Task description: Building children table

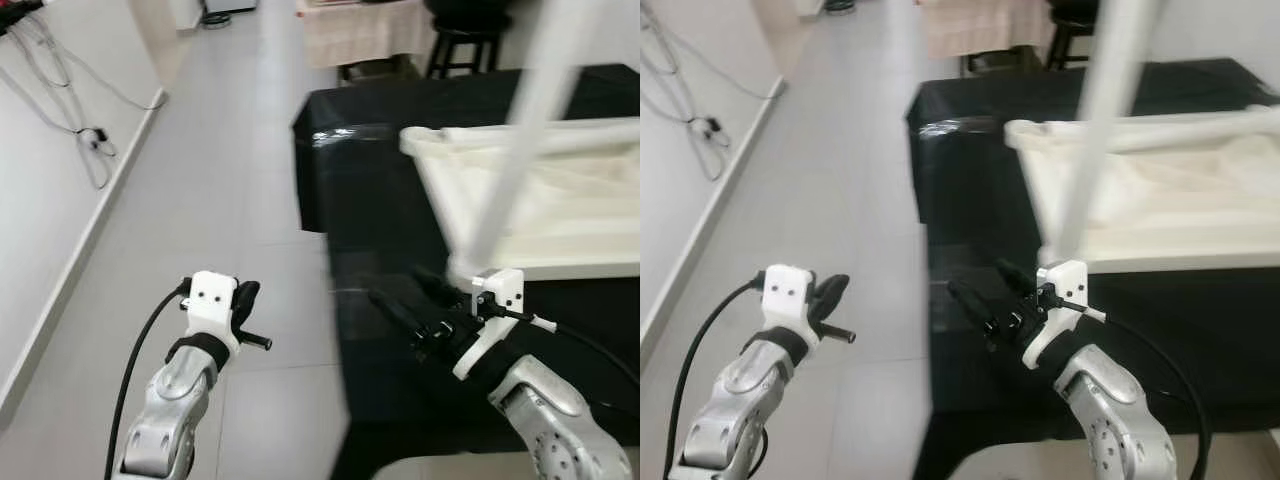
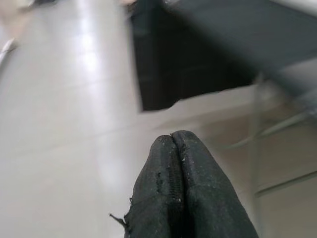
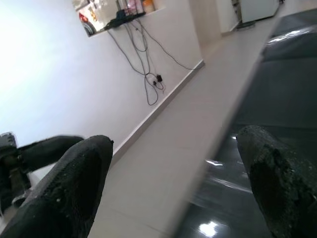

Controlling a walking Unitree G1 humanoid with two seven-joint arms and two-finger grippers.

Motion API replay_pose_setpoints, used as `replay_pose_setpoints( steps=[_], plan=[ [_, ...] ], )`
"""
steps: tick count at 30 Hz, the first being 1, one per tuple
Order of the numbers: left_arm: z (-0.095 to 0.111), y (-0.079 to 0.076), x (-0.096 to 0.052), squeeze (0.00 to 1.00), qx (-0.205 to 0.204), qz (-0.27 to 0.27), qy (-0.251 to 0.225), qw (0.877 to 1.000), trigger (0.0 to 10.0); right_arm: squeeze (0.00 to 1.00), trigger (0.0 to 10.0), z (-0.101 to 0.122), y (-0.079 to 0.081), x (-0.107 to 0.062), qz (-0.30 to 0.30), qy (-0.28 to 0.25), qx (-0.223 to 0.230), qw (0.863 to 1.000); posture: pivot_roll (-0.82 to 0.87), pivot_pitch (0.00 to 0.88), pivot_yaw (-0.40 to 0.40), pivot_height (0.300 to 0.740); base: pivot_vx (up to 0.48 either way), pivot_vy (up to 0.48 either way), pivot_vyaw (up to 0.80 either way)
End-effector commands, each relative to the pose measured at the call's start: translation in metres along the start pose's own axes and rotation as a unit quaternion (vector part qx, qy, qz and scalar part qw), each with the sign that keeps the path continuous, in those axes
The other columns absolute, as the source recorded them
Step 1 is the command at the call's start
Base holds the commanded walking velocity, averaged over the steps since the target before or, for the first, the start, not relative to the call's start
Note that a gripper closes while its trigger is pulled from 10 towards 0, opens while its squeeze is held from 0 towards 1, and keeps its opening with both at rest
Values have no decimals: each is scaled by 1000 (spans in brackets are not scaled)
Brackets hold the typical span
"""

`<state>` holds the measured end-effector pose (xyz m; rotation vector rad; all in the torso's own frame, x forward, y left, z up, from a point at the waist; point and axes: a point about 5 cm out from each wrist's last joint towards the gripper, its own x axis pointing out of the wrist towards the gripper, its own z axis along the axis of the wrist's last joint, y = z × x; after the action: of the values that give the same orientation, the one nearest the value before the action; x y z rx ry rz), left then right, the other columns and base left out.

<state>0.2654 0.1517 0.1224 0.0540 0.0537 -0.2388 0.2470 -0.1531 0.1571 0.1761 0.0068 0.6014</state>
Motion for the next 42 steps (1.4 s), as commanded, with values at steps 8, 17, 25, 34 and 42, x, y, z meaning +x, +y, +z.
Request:
replay_pose_setpoints(
  steps=[8, 17, 25, 34, 42],
  plan=[
    [8, -8, 4, 0, -10, -15, -9, 1000, 10000, 0, 10000, 2, -22, 24, -141, 25, -101, 984, -38, 127, 24, 740, 0, 480, 0],
    [15, -11, 5, 0, -10, -2, -30, 999, 10000, 0, 10000, -3, -22, 39, -165, 49, -172, 970, -39, 132, 25, 740, 0, 320, 0],
    [19, -14, 7, 0, 1, -12, -41, 999, 10000, 0, 10000, -9, -13, 52, -140, 54, -238, 960, -38, 129, 26, 740, 0, 0, 0],
    [17, -25, 13, 0, -31, -47, -42, 998, 10000, 0, 10000, -17, -18, 55, -127, 58, -185, 973, -42, 115, 12, 740, 119, 0, 0],
    [16, -24, 15, 0, -27, -49, -43, 998, 10000, 0, 10000, -20, -18, 58, -113, 55, -168, 978, -43, 110, 15, 740, 369, 0, 0]
  ],
)
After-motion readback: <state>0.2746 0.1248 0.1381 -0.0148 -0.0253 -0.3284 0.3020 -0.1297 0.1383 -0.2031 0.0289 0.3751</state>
